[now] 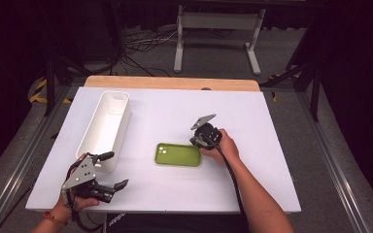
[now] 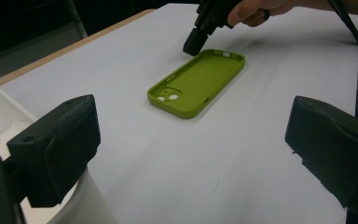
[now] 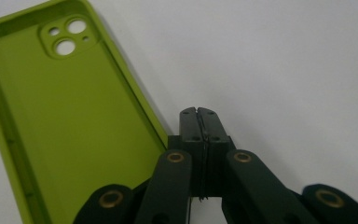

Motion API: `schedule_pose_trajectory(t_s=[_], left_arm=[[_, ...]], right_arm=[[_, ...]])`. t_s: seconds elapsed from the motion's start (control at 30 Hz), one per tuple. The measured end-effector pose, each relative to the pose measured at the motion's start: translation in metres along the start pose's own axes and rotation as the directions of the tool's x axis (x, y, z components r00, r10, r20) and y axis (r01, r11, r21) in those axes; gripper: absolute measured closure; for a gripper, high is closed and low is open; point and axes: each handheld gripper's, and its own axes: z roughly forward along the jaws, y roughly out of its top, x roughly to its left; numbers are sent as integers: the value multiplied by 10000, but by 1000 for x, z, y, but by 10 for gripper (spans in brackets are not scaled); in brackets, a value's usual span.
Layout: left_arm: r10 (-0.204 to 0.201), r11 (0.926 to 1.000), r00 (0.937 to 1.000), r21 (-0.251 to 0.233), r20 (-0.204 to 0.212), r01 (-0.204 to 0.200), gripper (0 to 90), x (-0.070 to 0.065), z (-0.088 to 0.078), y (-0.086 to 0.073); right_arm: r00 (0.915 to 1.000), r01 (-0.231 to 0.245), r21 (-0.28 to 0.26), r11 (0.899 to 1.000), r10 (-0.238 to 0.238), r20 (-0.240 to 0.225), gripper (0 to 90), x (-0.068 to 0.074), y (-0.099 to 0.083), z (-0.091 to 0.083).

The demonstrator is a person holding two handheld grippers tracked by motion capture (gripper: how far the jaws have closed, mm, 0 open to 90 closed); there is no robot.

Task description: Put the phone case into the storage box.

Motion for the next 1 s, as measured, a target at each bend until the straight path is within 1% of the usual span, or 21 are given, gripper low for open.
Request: schedule_pose_trajectory(t_s=[0.03, 0.07, 0.1, 0.13, 0.17, 0.23, 0.27, 0.3, 0.4, 0.43, 0.5, 0.57, 0.6, 0.63, 0.67, 0.73, 0.77, 0.87, 0.9, 0.97, 1.0], left_arm=[[-9, 10000, 10000, 7, 10, 9, 40, 0, 0, 0], [-7, 10000, 10000, 61, 39, 7, 40, 0, -1, 0], [-25, 10000, 10000, -29, -50, 25, 41, 0, 0, 0], [-65, 10000, 10000, 13, 0, 65, 41, 0, 0, 0], [-65, 10000, 10000, 13, 0, 65, 41, 0, 0, 0], [6, 9999, 10000, 112, 43, -6, 41, 0, 0, 1], [24, 10000, 10000, 39, 2, -24, 43, -1, 1, 0], [-4, 9999, 10000, 131, 41, 4, 44, -1, 1, 1], [-12, 9999, 10000, 146, 59, 12, 43, -2, 2, 1], [29, 9999, 10000, 165, 80, -30, 43, -2, 2, 1], [-20, 9999, 10000, 104, 48, 20, 43, -2, 3, 1], [10, 9998, 10000, 180, 54, -11, 44, -2, 2, 1], [-3, 9998, 10000, 174, 58, 2, 44, -2, 2, 1], [-20, 9999, 10000, 145, 59, 19, 44, -2, 2, 0], [-71, 9998, 9999, 180, 87, 69, 45, -1, 2, 0], [-34, 9999, 10000, 139, 55, 33, 46, -1, 2, 0], [-27, 9999, 10000, 145, 54, 26, 46, -1, 2, 0], [6, 9999, 10000, 150, 37, -6, 46, -1, 3, 0], [6, 9999, 10000, 150, 37, -6, 45, -1, 3, 0], [-35, 9999, 10000, 131, 29, 35, 45, -1, 3, 0], [-35, 9999, 10000, 131, 29, 35, 45, -1, 3, 0]], right_arm=[[10000, 0, 0, 10000, 0, 0, 900, 0, 0, 0], [9999, 58, 4, 10000, -58, -91, 900, 3, -2, -2], [9998, 128, -65, 9999, -129, -151, 900, 10, -6, -5], [9997, 155, -77, 9999, -156, -177, 900, 13, -9, -7], [9997, 155, -77, 9999, -156, -177, 900, 13, -9, -7], [9993, 235, -122, 9997, -238, -302, 900, 21, -13, -10], [9981, 395, -161, 9991, -402, -472, 900, 27, -16, -13], [9974, 466, -161, 9988, -474, -544, 900, 31, -18, -15], [9938, 707, -165, 9974, -718, -849, 900, 42, -22, -17], [9938, 707, -165, 9974, -718, -849, 900, 42, -22, -17], [9907, 789, -168, 9967, -803, -1095, 900, 50, -24, -18], [9876, 841, -209, 9962, -861, -1312, 900, 57, -26, -18], [9864, 929, -190, 9955, -946, -1344, 900, 59, -26, -18], [9853, 963, -192, 9952, -980, -1396, 900, 61, -27, -18], [9821, 992, -216, 9948, -1014, -1589, 900, 64, -27, -19], [9785, 1020, -238, 9945, -1046, -1778, 900, 68, -27, -19], [9775, 1095, -236, 9937, -1120, -1786, 900, 70, -27, -19], [9756, 1093, -257, 9937, -1122, -1886, 898, 73, -27, -19], [9763, 1035, -278, 9942, -1069, -1881, 899, 74, -27, -19], [9733, 942, -354, 9949, -995, -2069, 892, 76, -28, -18], [9733, 942, -354, 9949, -995, -2069, 892, 76, -28, -18]])
